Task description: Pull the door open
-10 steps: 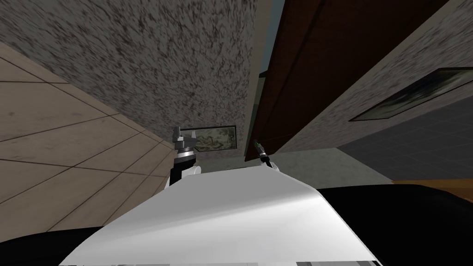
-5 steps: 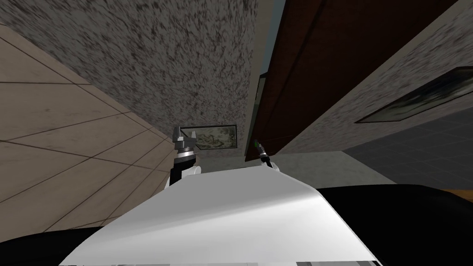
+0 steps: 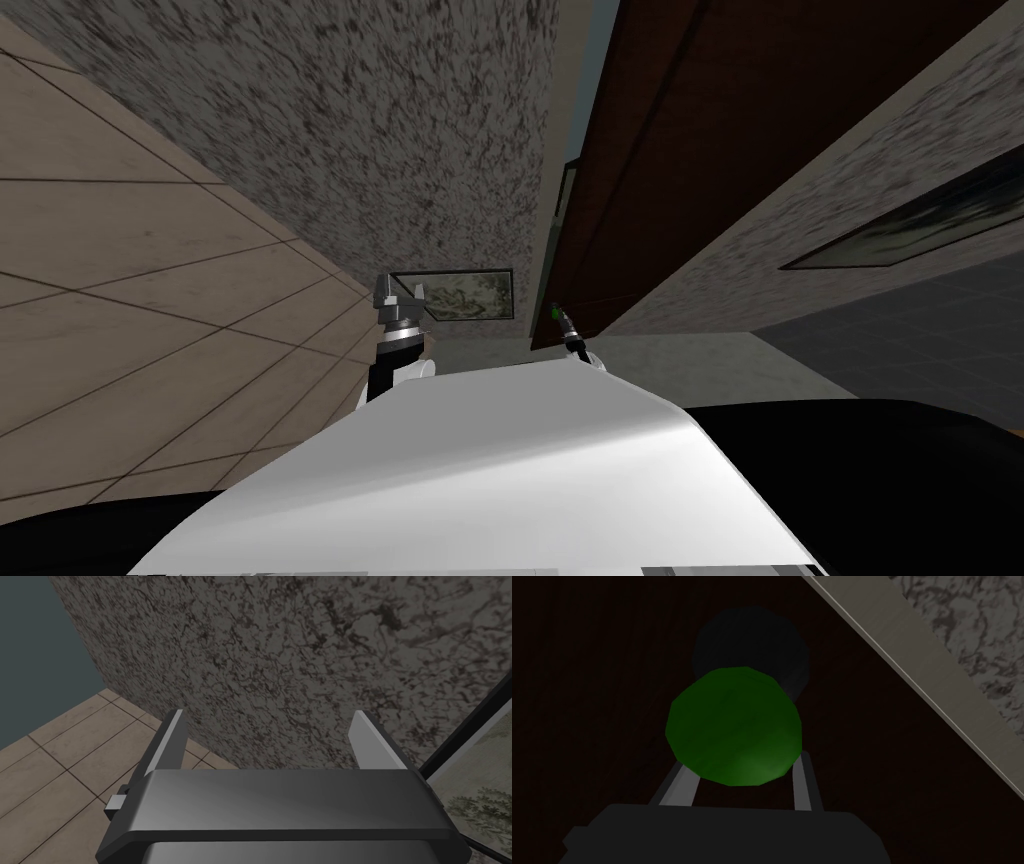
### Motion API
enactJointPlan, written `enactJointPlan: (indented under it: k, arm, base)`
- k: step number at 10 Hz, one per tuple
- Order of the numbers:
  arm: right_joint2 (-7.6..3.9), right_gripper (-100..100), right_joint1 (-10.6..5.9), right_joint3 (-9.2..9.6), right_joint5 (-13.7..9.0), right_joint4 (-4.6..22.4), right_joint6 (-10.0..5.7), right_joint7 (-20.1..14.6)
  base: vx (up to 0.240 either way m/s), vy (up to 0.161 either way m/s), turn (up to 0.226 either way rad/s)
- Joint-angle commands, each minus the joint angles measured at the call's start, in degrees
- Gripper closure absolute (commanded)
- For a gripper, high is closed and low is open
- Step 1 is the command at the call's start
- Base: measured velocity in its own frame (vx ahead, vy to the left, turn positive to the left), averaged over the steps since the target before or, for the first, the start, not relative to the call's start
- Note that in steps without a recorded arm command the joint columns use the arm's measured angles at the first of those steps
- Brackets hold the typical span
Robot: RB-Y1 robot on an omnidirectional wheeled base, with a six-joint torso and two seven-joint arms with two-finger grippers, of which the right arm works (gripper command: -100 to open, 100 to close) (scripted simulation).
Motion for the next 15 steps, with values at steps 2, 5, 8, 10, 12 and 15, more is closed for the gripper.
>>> enactJointPlan:
  k: [2, 5, 8, 10, 12, 15]
  arm:
    - [1.22, 100, 0.60, 1.37, 0.2, -1.8, 1.27, -1.4]
    - [1.08, 100, 0.48, 1.56, -1.2, -1.5, 1.27, -5.5]
    - [0.93, 100, 0.35, 1.76, -2.7, -1.2, 1.26, -9.3]
    - [0.93, 100, 0.35, 1.76, -2.7, -1.2, 1.26, -10.0]
    - [0.93, 100, 0.35, 1.76, -2.7, -1.2, 1.26, -10.0]
    - [0.85, 100, 0.29, 1.87, -3.5, -1.1, 1.26, -12.3]
  base:
    - [-0.020, -0.008, 0.025]
    - [-0.045, -0.023, 0.081]
    - [-0.037, -0.021, 0.082]
    - [-0.027, -0.026, 0.034]
    - [0.005, 0.006, -0.015]
    - [-0.023, -0.021, 0.060]
